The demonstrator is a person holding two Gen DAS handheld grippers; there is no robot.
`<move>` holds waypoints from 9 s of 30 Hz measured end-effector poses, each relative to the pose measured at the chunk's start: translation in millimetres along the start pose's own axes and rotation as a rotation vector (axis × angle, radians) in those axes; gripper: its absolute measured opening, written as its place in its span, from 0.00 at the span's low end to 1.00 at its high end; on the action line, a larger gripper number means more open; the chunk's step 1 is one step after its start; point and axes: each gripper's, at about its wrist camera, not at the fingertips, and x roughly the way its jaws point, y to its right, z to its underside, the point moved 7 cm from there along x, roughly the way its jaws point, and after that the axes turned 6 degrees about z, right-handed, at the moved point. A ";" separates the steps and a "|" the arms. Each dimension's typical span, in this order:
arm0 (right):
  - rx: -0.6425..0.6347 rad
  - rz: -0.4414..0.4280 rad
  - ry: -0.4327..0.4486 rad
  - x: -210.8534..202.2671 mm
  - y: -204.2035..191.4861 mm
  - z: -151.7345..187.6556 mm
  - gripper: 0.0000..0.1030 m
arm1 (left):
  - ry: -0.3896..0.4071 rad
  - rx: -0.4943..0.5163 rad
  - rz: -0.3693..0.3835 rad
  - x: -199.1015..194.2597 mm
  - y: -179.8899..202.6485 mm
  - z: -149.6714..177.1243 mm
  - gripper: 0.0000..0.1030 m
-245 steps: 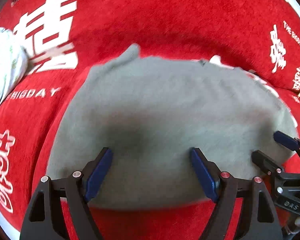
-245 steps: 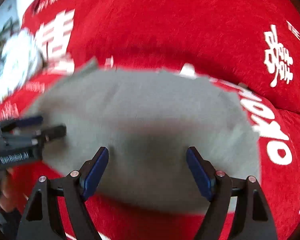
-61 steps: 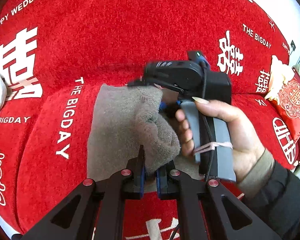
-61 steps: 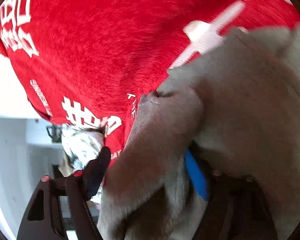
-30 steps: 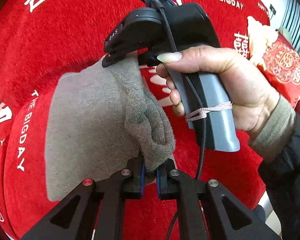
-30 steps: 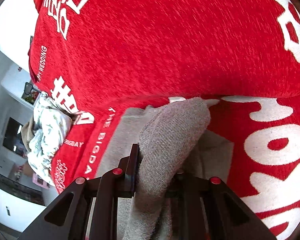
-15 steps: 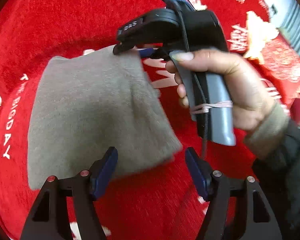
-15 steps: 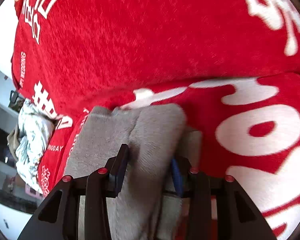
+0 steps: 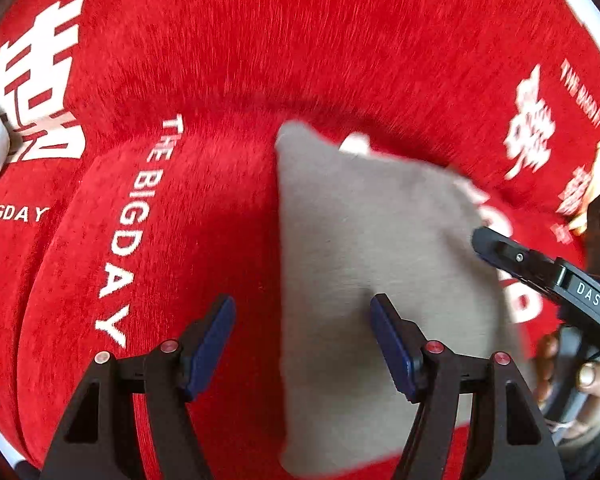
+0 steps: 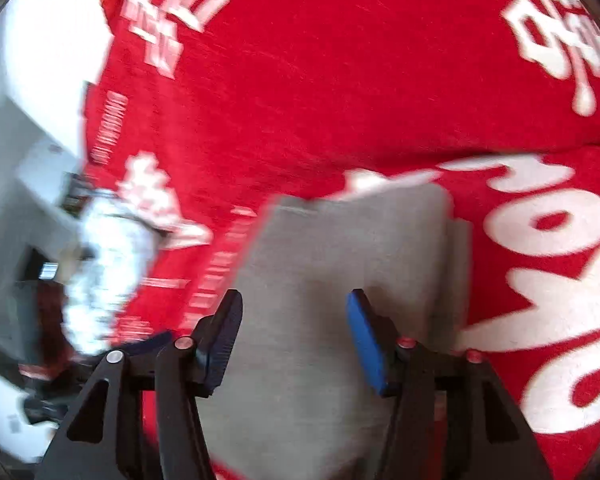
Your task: Fold small clothes
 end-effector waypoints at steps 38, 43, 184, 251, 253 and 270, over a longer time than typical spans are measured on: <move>0.055 0.262 0.110 -60.1 28.9 33.0 0.86 | -0.013 0.158 -0.011 9.4 15.2 -14.1 0.93; 0.084 0.231 0.053 -29.6 31.0 22.4 0.86 | -0.033 0.160 0.012 27.3 18.9 -21.1 0.93; -0.120 0.301 0.037 -57.3 -114.5 157.7 0.36 | 0.021 0.165 0.064 -63.8 -19.5 121.1 0.47; -0.460 0.223 0.145 -83.0 -138.0 246.8 0.80 | 0.132 0.123 -0.160 -109.6 -80.9 164.4 0.93; -0.452 0.229 0.158 -90.9 -140.1 254.1 0.80 | 0.147 0.131 -0.144 -119.6 -76.7 169.6 0.93; -0.396 0.260 0.175 -86.6 -121.6 278.3 0.81 | 0.123 0.189 -0.172 -104.9 -67.7 200.6 0.95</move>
